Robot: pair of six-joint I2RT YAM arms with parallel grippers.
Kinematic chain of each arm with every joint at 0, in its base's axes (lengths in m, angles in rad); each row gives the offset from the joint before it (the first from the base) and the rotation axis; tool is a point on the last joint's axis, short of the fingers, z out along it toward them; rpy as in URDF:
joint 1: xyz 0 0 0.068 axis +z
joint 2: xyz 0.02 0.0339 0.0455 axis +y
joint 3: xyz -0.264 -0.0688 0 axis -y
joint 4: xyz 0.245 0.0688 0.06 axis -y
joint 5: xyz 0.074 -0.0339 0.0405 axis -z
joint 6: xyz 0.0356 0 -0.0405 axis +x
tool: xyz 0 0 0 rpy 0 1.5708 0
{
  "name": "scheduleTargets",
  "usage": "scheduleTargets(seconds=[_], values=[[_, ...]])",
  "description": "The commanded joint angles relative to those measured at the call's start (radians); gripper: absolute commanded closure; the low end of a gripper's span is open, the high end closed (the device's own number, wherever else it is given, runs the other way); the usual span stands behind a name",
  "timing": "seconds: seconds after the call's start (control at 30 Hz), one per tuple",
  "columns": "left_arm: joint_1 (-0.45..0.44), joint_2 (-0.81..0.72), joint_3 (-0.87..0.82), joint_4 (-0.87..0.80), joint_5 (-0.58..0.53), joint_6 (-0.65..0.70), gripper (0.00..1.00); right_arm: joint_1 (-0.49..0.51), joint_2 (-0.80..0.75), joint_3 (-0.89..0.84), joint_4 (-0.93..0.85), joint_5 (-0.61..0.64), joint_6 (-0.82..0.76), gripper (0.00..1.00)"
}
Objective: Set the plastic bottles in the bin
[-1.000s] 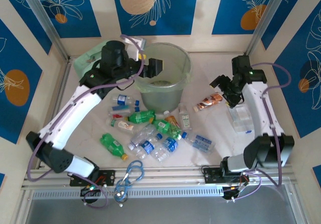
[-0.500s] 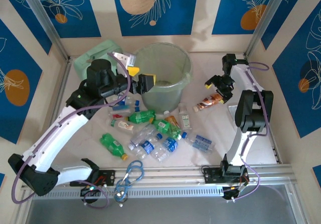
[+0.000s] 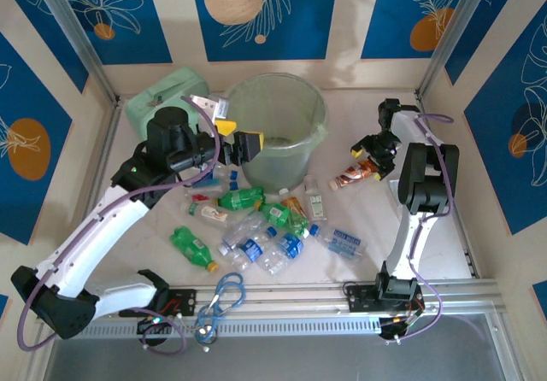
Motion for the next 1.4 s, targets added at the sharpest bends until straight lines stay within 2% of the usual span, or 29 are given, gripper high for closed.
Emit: scheduleTargets(seconds=[0.0,0.17,0.63,0.8,1.0,1.2,1.37], values=[[0.008,0.005,-0.003,0.037,0.019,-0.021,0.0,-0.01,0.027,-0.004,0.002,-0.023,0.006,0.16],[0.007,0.017,0.017,0.021,0.027,-0.025,0.0,-0.013,0.045,-0.012,0.012,-0.018,-0.008,0.17],[0.007,0.036,0.028,0.031,0.032,-0.022,0.0,-0.025,0.034,-0.043,0.039,-0.038,-0.022,0.32],[0.007,0.045,0.032,0.037,0.036,-0.034,0.0,-0.027,0.032,-0.042,0.039,-0.034,-0.025,0.34],[0.007,0.043,0.028,0.037,0.03,-0.037,0.0,-0.027,0.016,-0.045,0.034,-0.035,-0.03,0.46],[0.008,0.042,0.013,0.041,0.014,-0.058,0.0,-0.027,-0.076,-0.063,0.028,-0.038,-0.027,0.48],[0.007,0.041,0.007,0.063,0.02,-0.077,0.0,-0.027,-0.268,-0.087,0.023,-0.069,-0.019,0.49]])
